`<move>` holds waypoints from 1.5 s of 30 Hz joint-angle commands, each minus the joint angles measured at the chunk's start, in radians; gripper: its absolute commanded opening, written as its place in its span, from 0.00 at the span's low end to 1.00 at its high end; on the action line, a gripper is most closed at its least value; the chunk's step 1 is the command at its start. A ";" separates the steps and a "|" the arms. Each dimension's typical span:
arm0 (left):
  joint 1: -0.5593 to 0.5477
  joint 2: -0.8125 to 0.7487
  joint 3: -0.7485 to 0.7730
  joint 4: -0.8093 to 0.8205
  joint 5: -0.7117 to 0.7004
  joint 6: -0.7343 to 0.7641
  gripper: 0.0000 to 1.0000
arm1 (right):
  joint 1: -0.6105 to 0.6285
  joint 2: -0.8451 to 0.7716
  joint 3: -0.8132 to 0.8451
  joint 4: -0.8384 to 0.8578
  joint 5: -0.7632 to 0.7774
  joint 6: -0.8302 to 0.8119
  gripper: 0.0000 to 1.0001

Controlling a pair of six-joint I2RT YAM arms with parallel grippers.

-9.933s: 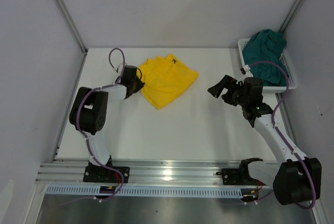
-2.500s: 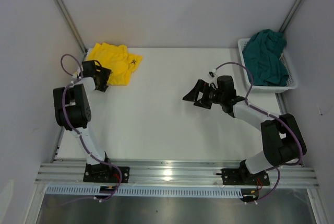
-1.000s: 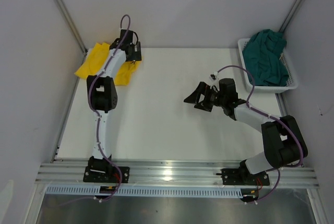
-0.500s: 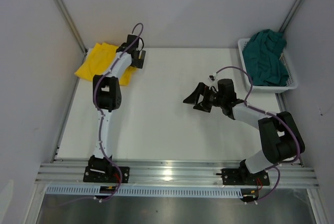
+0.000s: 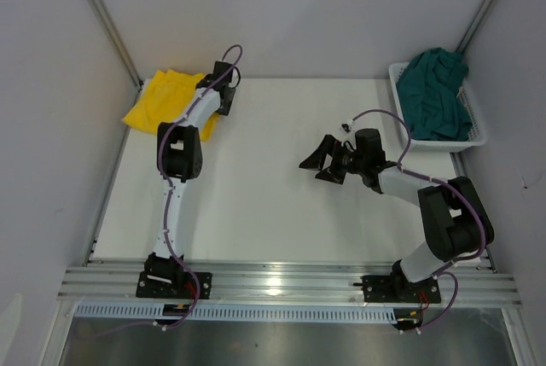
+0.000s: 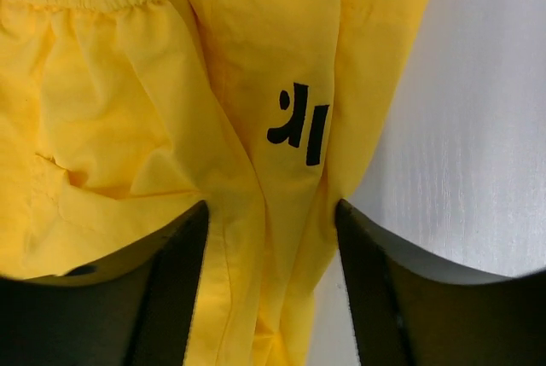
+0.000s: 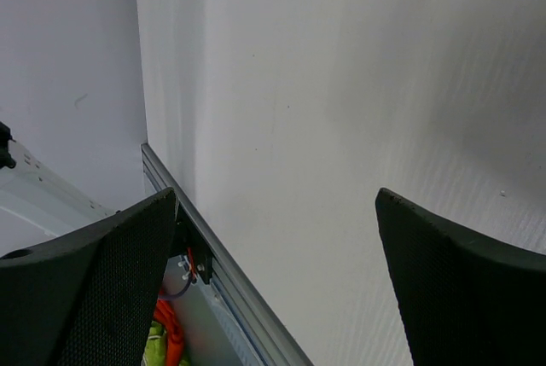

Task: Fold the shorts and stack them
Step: Neatly place the folded shorts to the corner

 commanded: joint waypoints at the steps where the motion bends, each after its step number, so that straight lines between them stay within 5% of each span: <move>1: -0.010 0.016 0.051 -0.004 -0.066 0.039 0.59 | -0.003 0.018 0.035 0.057 -0.026 0.011 0.99; 10: -0.012 0.056 0.114 -0.001 -0.089 -0.028 0.08 | -0.006 0.024 0.036 0.063 -0.029 0.011 0.99; 14: -0.010 0.056 0.118 0.039 -0.176 -0.055 0.00 | -0.006 0.030 0.035 0.067 -0.033 0.011 0.99; 24: 0.063 0.074 0.175 -0.024 -0.117 -0.222 0.00 | -0.013 0.047 0.039 0.077 -0.046 0.015 1.00; 35: 0.025 0.028 0.141 -0.011 -0.106 -0.230 0.00 | -0.014 0.033 0.021 0.080 -0.046 0.017 1.00; 43: -0.007 -0.105 0.022 0.053 -0.132 -0.275 0.32 | -0.022 -0.011 0.023 0.037 -0.026 -0.008 0.99; 45: -0.027 -0.166 -0.076 0.109 -0.123 -0.292 0.53 | -0.032 -0.028 0.024 0.028 -0.024 -0.009 1.00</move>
